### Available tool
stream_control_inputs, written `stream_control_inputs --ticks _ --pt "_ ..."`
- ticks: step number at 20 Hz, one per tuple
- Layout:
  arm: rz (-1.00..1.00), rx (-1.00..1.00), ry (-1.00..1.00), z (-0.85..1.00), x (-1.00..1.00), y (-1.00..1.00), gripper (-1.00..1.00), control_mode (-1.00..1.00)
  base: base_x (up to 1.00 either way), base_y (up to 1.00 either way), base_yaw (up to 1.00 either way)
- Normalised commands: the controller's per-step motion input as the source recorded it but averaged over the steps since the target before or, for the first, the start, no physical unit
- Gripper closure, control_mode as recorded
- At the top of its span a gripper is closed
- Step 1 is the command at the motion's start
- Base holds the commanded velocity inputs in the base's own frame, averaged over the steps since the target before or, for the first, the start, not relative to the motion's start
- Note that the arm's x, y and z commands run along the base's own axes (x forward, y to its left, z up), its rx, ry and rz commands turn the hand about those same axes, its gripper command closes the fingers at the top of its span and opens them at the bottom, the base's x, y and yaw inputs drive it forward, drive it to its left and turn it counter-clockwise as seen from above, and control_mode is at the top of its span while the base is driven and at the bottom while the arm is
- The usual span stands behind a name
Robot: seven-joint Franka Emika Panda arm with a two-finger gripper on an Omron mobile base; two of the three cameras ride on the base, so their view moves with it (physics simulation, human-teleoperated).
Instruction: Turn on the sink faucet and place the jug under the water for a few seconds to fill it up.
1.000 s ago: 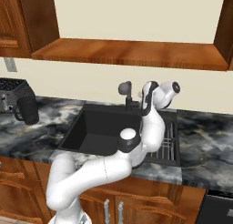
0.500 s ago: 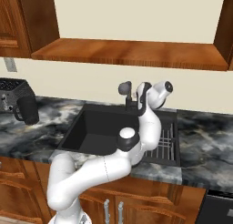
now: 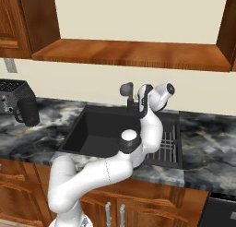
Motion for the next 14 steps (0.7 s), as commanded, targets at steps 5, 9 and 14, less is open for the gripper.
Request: stream_control_inputs --ticks 5,9,14 --pt "0.00 0.00 0.00 -0.03 0.05 0.00 1.00 -1.00 0.00 0.00 0.00" --pt "0.00 0.00 0.00 0.00 0.02 0.00 1.00 -1.00 0.00 0.00 0.00" --pt "0.00 0.00 0.00 0.00 0.00 0.00 1.00 -1.00 0.00 0.00 0.00"
